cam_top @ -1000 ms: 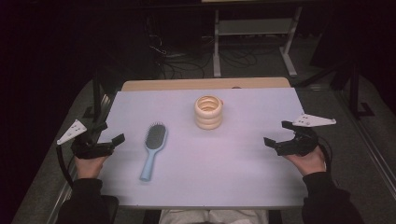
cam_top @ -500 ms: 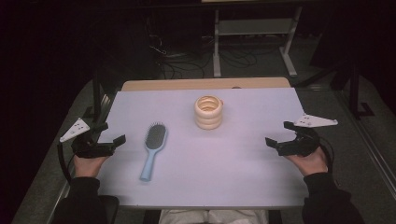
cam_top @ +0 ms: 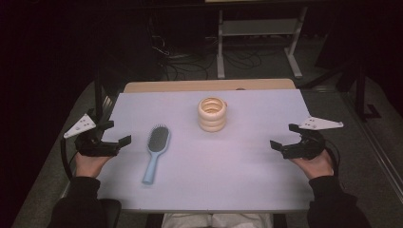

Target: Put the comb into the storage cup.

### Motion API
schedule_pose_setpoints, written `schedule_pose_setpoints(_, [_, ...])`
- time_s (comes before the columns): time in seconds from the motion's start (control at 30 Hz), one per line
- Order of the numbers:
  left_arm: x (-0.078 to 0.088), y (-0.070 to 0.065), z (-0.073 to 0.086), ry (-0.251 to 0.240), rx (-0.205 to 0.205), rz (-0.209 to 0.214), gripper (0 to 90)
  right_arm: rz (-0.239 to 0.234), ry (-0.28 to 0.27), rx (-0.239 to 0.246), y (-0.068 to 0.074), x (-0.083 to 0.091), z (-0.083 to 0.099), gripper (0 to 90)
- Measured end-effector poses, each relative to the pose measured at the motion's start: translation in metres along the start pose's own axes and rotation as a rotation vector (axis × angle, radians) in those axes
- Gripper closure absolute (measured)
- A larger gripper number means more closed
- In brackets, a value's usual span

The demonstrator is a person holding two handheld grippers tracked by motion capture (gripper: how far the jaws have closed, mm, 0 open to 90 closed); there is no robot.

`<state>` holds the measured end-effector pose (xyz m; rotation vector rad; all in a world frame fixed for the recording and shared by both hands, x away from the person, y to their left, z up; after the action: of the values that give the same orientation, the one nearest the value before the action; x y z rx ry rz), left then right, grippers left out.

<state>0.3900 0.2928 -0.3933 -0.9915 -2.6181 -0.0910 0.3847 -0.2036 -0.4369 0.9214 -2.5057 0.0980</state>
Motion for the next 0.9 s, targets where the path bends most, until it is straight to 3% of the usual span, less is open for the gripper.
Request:
schedule_pose_setpoints(0.27, [-0.006, -0.014, -0.015, 0.017, -0.048, 0.042, 0.0, 0.001, 0.002, 0.004, 0.0, 0.0, 0.0, 0.0])
schedule_pose_setpoints(0.53, [-0.018, -0.029, -0.02, 0.05, -0.076, 0.09, 0.0, -0.002, 0.013, 0.009, 0.001, -0.002, 0.002, 0.0])
schedule_pose_setpoints(0.9, [-0.033, -0.047, -0.021, 0.072, -0.076, 0.159, 0.0, -0.004, 0.013, 0.011, 0.002, -0.002, 0.002, 0.0])
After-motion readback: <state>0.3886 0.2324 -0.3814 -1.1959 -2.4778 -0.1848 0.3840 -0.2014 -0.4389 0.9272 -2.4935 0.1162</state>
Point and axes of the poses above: each handheld gripper's, and its own axes: x roughly backward along the jaws, z roughly out of its underside, y roughly to its left, the point moved 10 cm from there along -x, roughly forward along the jaws, and after that the axes turned 2 degrees about -y, right-handed, at the moved point
